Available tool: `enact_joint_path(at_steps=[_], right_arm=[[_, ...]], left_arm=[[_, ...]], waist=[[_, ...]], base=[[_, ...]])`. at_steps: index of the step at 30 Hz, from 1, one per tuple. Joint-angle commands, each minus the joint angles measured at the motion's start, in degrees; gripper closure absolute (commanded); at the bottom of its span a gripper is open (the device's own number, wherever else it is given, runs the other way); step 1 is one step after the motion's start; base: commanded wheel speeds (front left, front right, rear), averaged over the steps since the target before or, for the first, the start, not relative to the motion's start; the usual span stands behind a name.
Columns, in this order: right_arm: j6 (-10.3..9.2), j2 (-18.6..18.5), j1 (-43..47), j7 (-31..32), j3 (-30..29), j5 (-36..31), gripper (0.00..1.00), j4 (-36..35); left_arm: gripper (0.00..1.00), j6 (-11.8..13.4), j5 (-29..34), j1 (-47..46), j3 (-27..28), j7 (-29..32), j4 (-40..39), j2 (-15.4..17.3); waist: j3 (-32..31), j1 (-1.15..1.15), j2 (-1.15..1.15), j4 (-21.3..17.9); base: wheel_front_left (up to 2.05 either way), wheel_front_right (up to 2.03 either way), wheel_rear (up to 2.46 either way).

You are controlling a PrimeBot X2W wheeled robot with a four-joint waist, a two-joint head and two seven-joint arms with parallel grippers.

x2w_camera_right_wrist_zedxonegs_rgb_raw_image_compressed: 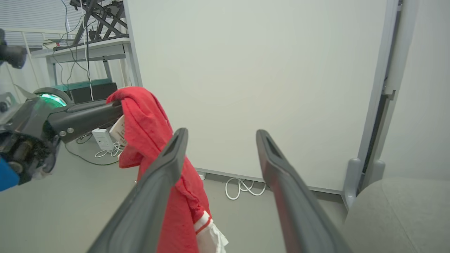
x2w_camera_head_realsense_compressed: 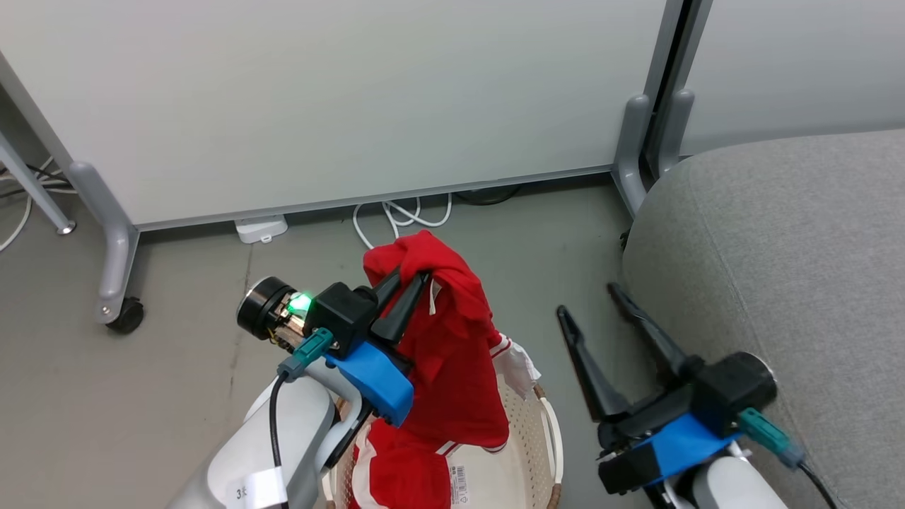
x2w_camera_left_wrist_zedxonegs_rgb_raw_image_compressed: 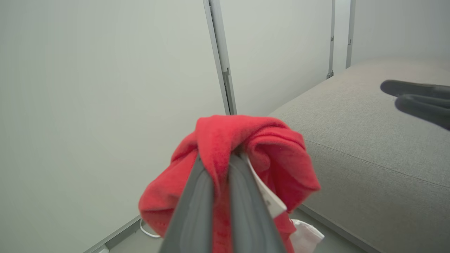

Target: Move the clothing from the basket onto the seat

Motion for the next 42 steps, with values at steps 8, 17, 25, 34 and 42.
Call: enact_joint_path(at_steps=[8, 17, 25, 34, 42], right_arm=[[0.02, -3.4, -8.4, -0.1, 11.7, -0.1, 0.00, 4.9], [0.02, -2.2, -18.0, -0.1, 15.5, -3.4, 0.00, 15.3], [0.02, 0.4, -24.3, -0.1, 16.4, -4.1, 0.53, 25.7], [0.02, 1.6, -25.1, -0.1, 16.3, -2.2, 1.00, 27.5], [0.02, 1.5, -24.7, -0.1, 16.6, -0.8, 1.00, 26.7]], left_arm=[[1.00, 0.1, 0.4, -2.9, -0.3, -0.3, -0.5, -1.3], [1.00, 0.1, 0.8, -4.8, -1.3, -0.3, -1.1, -2.7], [1.00, 0.1, 0.8, -6.1, -2.2, -0.3, -2.2, -3.7], [1.00, 0.1, 0.6, -6.0, -1.9, -0.3, -2.0, -3.3], [1.00, 0.1, 0.6, -5.6, -1.6, -0.3, -1.9, -3.2]], waist=[[2.6, 0.00, 0.00, 1.4], [4.9, 0.00, 0.00, 2.7], [6.6, 0.00, 0.00, 3.3], [6.8, 0.00, 0.00, 2.6], [6.5, 0.00, 0.00, 1.9]], base=[[0.00, 0.00, 0.00], [0.00, 0.00, 0.00], [0.00, 0.00, 0.00], [0.00, 0.00, 0.00], [0.00, 0.00, 0.00]])
